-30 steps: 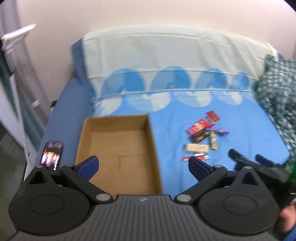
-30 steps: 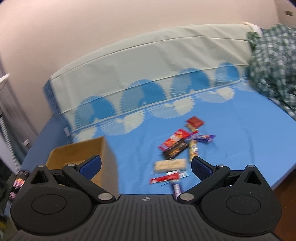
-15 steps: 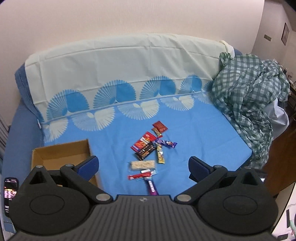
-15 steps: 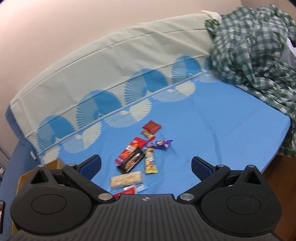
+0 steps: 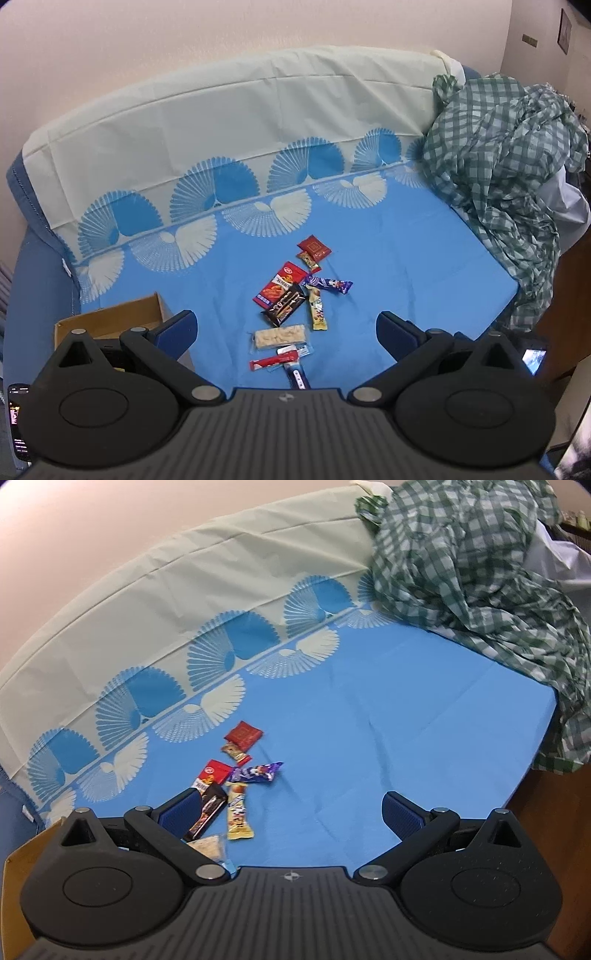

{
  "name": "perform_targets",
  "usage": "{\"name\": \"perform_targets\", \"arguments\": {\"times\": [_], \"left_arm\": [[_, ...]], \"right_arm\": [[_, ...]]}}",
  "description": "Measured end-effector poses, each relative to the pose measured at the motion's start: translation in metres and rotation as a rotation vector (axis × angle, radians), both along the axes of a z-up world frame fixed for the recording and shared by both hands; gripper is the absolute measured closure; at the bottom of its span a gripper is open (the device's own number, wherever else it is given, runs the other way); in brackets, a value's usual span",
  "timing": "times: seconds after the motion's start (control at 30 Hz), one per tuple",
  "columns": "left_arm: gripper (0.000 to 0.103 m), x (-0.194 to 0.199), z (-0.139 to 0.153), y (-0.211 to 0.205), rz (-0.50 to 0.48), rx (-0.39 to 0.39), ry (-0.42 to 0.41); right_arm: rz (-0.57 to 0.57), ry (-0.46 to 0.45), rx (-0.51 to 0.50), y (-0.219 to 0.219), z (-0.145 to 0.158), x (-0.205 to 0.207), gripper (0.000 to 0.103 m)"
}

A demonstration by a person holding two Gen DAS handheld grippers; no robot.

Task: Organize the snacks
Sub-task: 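Move both tools toward the snack pile on the sheet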

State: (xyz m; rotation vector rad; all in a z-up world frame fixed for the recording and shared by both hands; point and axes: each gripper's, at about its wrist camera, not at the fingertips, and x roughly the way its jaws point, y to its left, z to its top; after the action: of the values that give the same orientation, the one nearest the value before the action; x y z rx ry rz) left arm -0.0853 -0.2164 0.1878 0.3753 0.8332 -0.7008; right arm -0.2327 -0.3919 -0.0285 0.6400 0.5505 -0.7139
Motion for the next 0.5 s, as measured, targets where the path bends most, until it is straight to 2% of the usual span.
{"name": "perform_targets", "arguments": {"times": [0.07, 0.13, 0.23, 0.33, 0.5], "left_arm": [[0.0, 0.002, 0.008, -0.003, 0.004, -0.036, -0.021], [0.0, 0.004, 0.006, -0.007, 0.001, -0.071, -0.008], [0.0, 0.003, -0.005, -0.023, -0.038, -0.023, 0.025], [0.0, 0.0, -0.011, -0.034, -0.068, 0.011, -0.03], [0.0, 0.011, -0.028, -0.034, -0.026, -0.016, -0.051]], "right_arm": [[-0.004, 0.003, -0.004, -0.005, -0.003, -0.002, 0.0], [-0.006, 0.014, -0.008, -0.009, -0.006, -0.002, 0.0], [-0.018, 0.019, 0.006, -0.016, -0.012, -0.002, 0.0], [-0.022, 0.022, 0.016, -0.021, -0.018, -0.002, 0.0], [-0.04, 0.04, 0.027, -0.032, -0.029, -0.002, 0.0]]}}
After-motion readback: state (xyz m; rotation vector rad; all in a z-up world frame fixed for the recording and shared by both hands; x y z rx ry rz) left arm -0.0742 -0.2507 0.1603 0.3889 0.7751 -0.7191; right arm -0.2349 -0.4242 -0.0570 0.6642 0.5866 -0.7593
